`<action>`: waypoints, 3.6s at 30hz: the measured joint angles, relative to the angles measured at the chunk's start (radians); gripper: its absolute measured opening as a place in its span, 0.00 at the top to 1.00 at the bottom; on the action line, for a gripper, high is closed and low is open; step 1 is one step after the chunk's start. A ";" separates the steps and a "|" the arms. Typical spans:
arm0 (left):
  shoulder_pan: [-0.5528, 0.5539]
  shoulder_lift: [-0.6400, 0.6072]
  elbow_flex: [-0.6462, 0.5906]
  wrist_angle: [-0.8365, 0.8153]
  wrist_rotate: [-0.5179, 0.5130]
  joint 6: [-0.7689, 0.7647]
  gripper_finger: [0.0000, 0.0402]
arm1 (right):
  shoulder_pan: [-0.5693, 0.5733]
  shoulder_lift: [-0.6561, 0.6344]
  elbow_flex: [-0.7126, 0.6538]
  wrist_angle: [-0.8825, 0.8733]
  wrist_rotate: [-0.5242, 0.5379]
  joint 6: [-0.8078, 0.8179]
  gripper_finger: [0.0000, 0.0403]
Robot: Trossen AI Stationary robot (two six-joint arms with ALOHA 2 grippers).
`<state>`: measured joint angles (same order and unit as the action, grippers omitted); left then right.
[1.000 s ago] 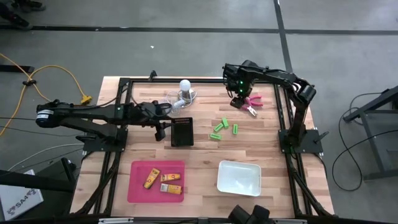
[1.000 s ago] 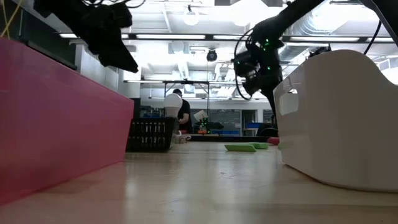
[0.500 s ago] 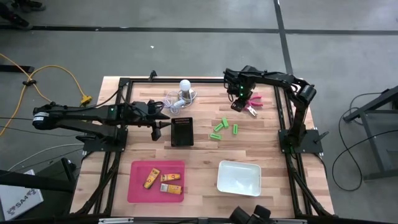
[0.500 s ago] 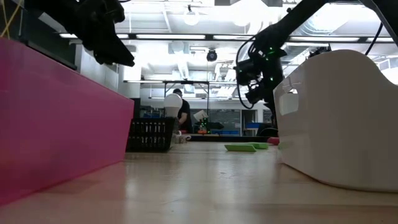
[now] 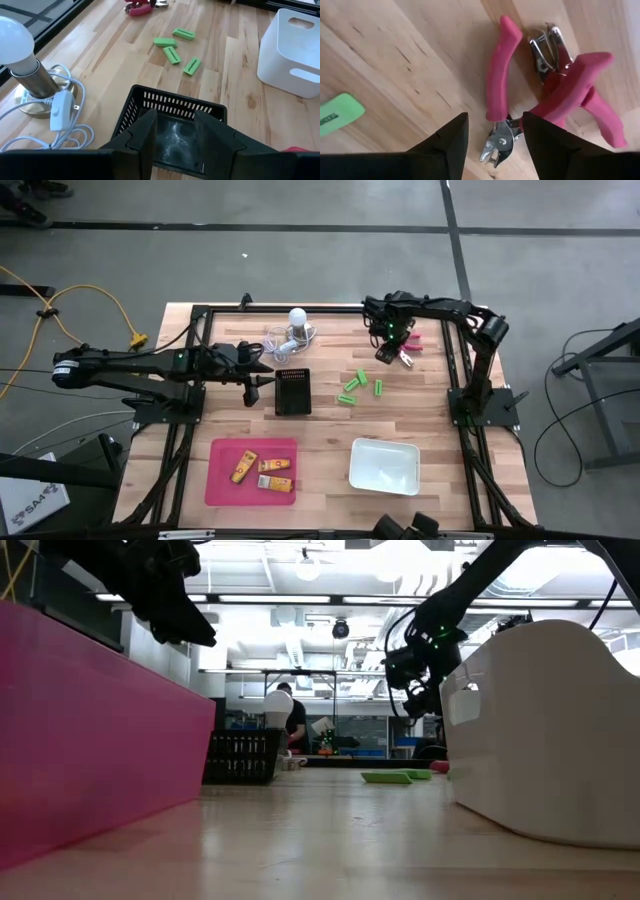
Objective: Pick & Place School Supplies
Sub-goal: Put the pink hole puncher into the white bin
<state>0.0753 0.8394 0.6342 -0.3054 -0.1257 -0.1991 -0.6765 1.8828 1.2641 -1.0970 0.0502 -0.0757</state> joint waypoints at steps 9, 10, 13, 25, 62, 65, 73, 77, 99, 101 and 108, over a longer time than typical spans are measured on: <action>0.000 0.000 0.000 0.000 0.000 -0.004 0.68 | 0.000 0.000 -0.039 0.089 0.000 0.001 0.56; 0.000 0.000 0.000 0.000 0.000 -0.006 0.68 | 0.000 0.000 -0.039 0.102 0.000 0.001 0.56; 0.000 0.000 0.000 0.000 0.000 -0.013 0.68 | 0.000 0.000 -0.039 0.119 0.000 -0.003 0.56; 0.000 0.000 0.000 0.000 0.049 -0.030 0.68 | 0.002 0.004 -0.044 0.125 -0.007 -0.003 0.58; 0.000 0.000 0.000 0.022 0.051 -0.030 0.68 | 0.009 0.006 -0.073 0.173 0.026 -0.008 0.93; 0.000 0.000 0.000 0.022 0.051 -0.034 0.68 | 0.011 0.006 -0.073 0.172 0.027 -0.008 0.93; 0.000 0.000 0.000 0.021 0.051 -0.035 0.68 | 0.037 0.002 -0.073 0.150 0.028 -0.008 0.93; 0.000 0.000 0.000 0.021 0.051 -0.038 0.68 | 0.069 0.000 -0.072 0.117 0.028 -0.008 0.93; 0.000 0.000 0.000 0.022 0.051 -0.037 0.68 | 0.463 -0.450 -0.070 0.007 -0.240 0.397 0.93; 0.000 0.000 0.000 0.022 0.051 -0.037 0.68 | 0.540 -0.452 -0.069 0.021 -0.240 0.466 0.93; 0.000 0.000 0.000 0.022 0.051 -0.042 0.68 | 0.790 -0.435 -0.070 0.148 -0.229 0.627 0.93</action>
<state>0.0750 0.8394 0.6342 -0.2832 -0.0746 -0.2409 0.1139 1.4476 1.1944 -0.9485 -0.1787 0.5509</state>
